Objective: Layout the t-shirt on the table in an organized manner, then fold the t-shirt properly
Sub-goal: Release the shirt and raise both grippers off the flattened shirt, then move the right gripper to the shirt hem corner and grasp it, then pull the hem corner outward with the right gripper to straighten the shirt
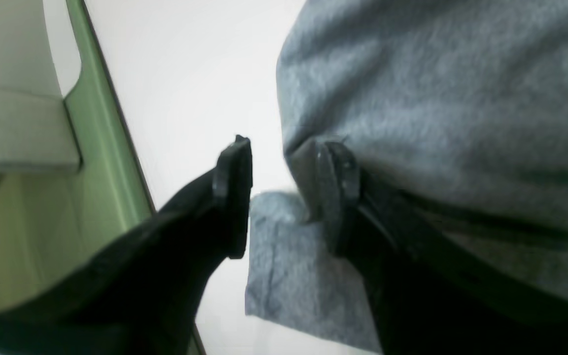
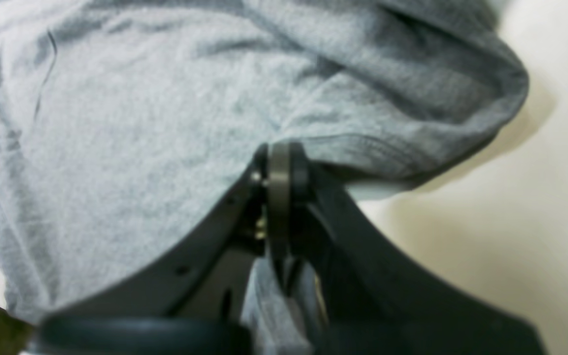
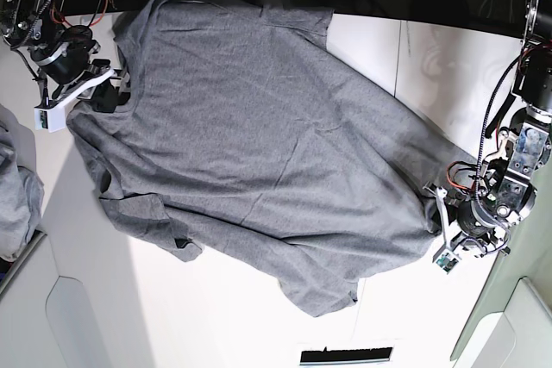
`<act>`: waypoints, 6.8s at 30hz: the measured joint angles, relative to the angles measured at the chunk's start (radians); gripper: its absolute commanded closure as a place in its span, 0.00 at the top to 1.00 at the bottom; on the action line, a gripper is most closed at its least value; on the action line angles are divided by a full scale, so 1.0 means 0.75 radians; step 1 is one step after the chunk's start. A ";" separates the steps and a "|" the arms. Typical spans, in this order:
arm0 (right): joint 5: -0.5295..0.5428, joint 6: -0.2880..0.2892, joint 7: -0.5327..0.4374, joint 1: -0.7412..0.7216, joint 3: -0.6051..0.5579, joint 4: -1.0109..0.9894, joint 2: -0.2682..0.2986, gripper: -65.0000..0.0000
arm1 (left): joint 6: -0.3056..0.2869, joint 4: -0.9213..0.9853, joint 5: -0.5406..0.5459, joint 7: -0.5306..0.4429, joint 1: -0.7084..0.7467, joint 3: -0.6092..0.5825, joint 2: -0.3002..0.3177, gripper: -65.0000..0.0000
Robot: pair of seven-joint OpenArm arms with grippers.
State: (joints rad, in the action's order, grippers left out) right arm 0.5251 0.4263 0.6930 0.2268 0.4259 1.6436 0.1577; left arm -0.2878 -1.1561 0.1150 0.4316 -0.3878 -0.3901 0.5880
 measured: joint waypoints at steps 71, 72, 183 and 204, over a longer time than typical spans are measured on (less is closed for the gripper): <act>-0.043 0.030 -0.094 -0.296 -0.392 -0.196 0.359 0.00 | 0.020 -0.524 0.054 -0.217 1.149 0.119 0.035 0.34; -0.048 0.030 -0.097 -0.319 -0.392 -0.196 0.356 0.02 | 0.010 -0.545 0.057 -0.181 1.155 0.150 0.036 0.34; -0.363 -0.354 -0.179 -0.444 -0.176 -0.474 0.259 0.51 | -0.066 -0.794 0.230 0.079 0.960 0.375 0.036 0.35; 0.014 0.064 0.100 0.057 -0.154 -0.134 0.255 0.00 | -0.096 -0.534 0.256 0.032 0.897 0.484 0.033 0.35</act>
State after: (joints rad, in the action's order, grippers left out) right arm 0.5358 0.4740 0.7677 0.2695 0.3103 1.5429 0.3492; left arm -0.3595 -1.5562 0.3069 0.4557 0.2848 -0.0269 0.6125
